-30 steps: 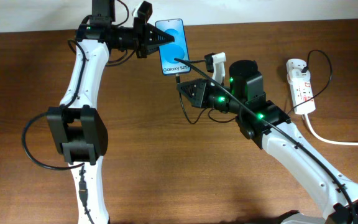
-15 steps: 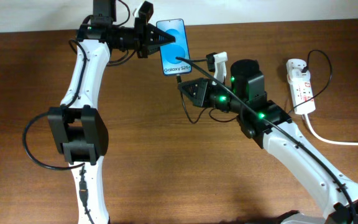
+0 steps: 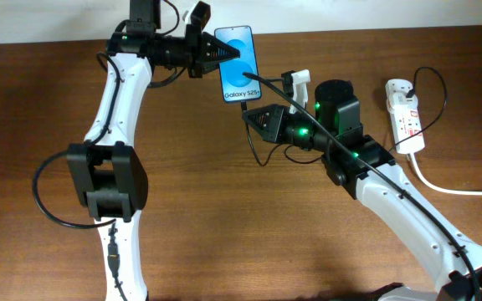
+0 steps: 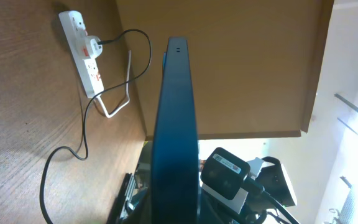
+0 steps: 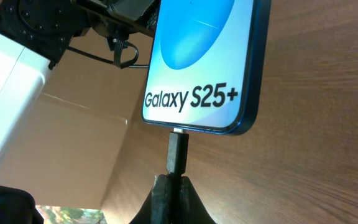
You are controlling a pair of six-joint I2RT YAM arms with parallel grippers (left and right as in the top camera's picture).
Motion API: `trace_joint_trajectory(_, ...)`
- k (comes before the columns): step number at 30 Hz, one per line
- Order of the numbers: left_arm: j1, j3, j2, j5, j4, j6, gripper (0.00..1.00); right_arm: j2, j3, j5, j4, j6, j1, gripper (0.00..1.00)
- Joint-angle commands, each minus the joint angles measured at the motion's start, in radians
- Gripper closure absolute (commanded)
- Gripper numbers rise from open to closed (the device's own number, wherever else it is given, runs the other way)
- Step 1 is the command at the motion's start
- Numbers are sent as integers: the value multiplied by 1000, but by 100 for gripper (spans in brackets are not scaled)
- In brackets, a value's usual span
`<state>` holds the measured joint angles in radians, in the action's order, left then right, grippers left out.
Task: Plug charger to phone and switch on socket
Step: 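Push the plug upward into the phone's port with the right gripper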
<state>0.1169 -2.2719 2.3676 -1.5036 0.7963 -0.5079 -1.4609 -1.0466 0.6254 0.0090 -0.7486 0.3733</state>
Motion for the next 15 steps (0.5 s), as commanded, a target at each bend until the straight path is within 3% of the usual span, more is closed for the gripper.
trace_joint_trajectory(1, 42, -12, -11, -69, 10, 27, 100, -5, -14, -67, 49, -2, -21, 96)
trace_joint_trajectory(15, 56, -12, -11, -70, 62, 32, 100, -70, -15, -52, 164, -13, -56, 96)
